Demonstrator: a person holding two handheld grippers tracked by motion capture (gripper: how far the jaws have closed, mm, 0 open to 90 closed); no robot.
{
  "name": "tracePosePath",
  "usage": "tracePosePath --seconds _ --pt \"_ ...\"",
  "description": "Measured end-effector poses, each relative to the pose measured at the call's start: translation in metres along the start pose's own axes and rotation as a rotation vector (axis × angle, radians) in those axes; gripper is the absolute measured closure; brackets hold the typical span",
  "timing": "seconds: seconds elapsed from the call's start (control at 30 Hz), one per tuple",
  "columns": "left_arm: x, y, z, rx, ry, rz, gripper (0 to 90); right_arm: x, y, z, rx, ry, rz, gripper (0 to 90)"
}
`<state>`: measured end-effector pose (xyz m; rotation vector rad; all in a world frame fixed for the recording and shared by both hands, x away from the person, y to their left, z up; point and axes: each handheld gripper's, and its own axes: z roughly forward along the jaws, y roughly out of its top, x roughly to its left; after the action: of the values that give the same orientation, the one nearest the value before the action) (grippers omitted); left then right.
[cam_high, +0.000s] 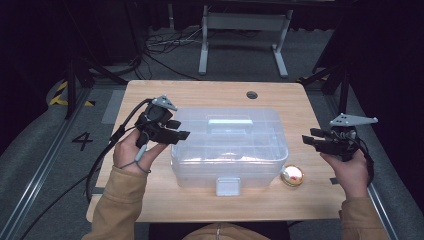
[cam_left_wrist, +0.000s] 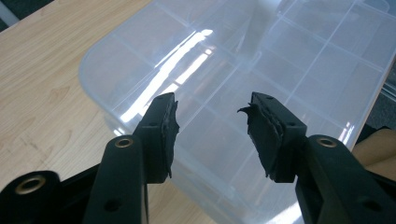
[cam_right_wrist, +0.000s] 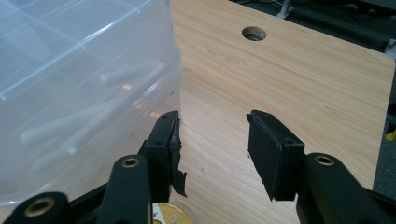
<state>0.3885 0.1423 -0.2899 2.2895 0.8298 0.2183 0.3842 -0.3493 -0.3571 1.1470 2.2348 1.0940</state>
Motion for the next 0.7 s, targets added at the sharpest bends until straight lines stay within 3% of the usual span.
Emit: tracePosePath --seconds 0.13,0.33,0.53,0.7 --pt "-0.002 0.008 0.008 -0.006 -0.039 0.015 49.5 0.002 -0.002 0.000 0.002 0.007 0.000 52.7" --pt "-0.006 0.019 0.019 0.017 -0.063 0.048 47.0 0.002 -0.003 0.000 0.003 0.011 -0.003 51.9" --pt "-0.006 0.024 0.025 -0.050 -0.133 0.047 46.4 0.002 -0.004 0.001 0.005 0.016 0.002 51.3" --pt "-0.013 0.034 0.033 -0.019 -0.114 0.085 46.8 0.002 -0.004 0.002 0.004 0.020 -0.001 51.0"
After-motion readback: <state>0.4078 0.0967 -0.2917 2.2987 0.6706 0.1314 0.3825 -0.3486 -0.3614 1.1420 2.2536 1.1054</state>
